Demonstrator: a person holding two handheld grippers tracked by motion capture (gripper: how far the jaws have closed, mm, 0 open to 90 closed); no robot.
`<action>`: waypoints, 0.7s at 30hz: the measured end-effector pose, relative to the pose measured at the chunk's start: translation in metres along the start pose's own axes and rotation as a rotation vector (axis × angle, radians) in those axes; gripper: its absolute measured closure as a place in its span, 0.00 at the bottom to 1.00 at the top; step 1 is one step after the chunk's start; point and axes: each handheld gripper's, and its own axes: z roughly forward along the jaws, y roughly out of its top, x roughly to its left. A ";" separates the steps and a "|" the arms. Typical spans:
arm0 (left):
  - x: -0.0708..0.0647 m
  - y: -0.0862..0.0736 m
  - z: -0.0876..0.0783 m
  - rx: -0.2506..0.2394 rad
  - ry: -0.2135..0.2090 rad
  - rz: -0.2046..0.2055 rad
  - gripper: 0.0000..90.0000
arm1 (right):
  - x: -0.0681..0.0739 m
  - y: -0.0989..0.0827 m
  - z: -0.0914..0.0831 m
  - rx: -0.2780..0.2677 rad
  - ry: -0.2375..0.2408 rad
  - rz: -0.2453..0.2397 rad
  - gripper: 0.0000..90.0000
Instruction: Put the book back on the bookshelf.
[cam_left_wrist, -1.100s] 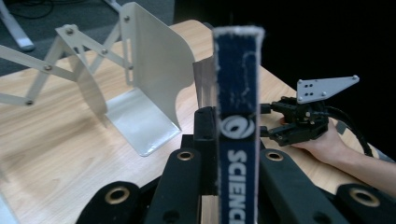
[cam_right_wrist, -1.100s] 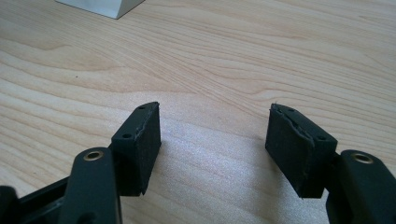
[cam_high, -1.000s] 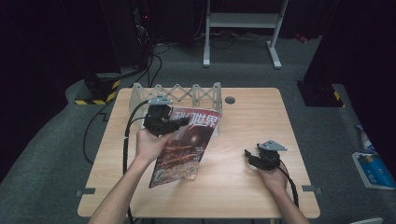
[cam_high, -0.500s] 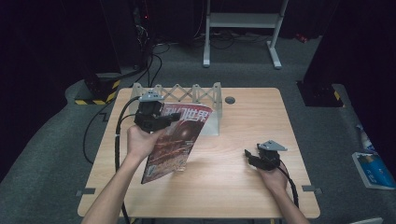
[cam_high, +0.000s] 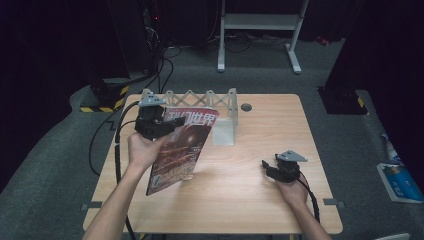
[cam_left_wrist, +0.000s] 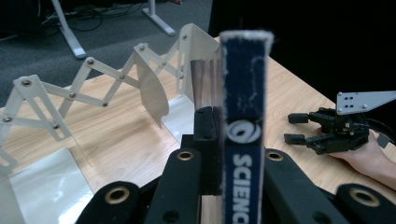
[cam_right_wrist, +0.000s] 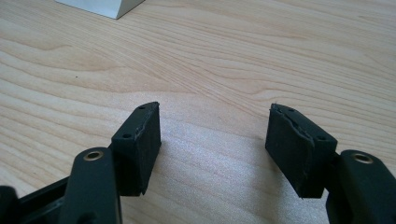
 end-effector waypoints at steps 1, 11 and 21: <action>0.001 0.000 -0.001 0.000 0.002 -0.003 0.93 | 0.000 0.000 0.000 0.000 0.000 -0.001 0.40; 0.007 0.001 -0.009 -0.009 0.036 -0.011 0.93 | 0.000 0.000 0.000 -0.001 0.000 -0.002 0.40; 0.015 0.002 -0.016 -0.014 0.063 -0.019 0.93 | 0.000 0.000 0.000 -0.001 0.001 -0.002 0.40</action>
